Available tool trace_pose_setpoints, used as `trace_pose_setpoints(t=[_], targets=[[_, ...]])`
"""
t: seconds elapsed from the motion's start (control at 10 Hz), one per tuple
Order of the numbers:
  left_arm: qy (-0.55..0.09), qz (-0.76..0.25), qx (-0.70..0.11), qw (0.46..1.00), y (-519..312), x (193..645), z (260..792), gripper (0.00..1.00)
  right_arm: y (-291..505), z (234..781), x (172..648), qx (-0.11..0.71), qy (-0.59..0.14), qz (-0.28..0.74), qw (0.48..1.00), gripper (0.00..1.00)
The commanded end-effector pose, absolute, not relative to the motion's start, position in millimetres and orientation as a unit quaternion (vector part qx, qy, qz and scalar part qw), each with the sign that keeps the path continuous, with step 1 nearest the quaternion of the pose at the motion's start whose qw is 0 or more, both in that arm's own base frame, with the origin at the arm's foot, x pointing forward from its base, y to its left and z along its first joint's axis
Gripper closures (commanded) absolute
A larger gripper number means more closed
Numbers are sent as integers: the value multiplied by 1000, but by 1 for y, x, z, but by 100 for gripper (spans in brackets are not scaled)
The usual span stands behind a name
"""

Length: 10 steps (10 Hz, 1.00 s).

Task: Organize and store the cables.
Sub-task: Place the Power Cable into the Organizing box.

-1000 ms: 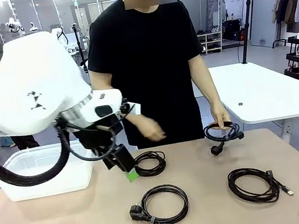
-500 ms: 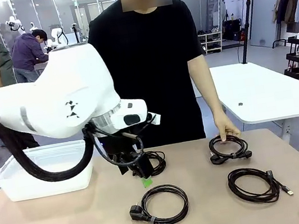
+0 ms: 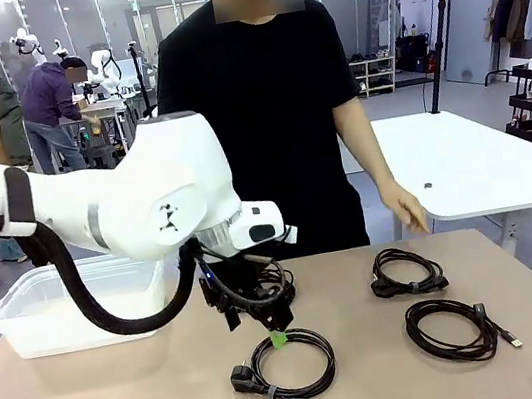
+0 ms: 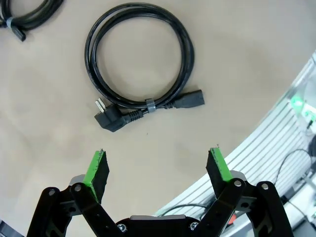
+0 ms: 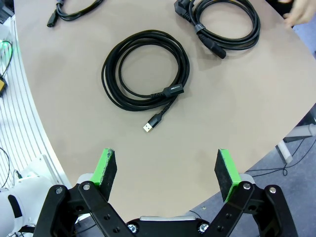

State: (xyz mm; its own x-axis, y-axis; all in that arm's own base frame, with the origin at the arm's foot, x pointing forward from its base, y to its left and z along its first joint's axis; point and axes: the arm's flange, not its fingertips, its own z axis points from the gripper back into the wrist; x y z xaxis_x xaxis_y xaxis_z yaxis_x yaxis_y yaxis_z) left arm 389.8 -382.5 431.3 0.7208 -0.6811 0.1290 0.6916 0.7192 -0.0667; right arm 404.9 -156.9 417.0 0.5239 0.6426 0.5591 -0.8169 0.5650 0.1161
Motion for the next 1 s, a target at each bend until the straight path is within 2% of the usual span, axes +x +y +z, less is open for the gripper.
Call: trace_pose_setpoints(t=[0.0, 0.2, 0.4, 0.5, 0.6, 0.9], targets=[[-46, -295, -32, 954, -394, 389, 415, 0, -159, 418, 404, 184, -229, 436, 851, 0], [-35, -202, -34, 978, -388, 379, 401, 0, -159, 418, 404, 184, -229, 436, 851, 0], [-35, -157, -39, 986, -384, 375, 392, 0, -159, 418, 404, 184, -229, 436, 851, 0], [-49, -149, -47, 987, -381, 377, 390, 0, -159, 418, 404, 184, -229, 436, 851, 0], [-20, -177, -39, 983, -381, 384, 395, 0, -159, 418, 404, 184, -229, 436, 851, 0], [-20, -177, -39, 983, -381, 384, 395, 0, -159, 418, 404, 184, -229, 436, 851, 0]])
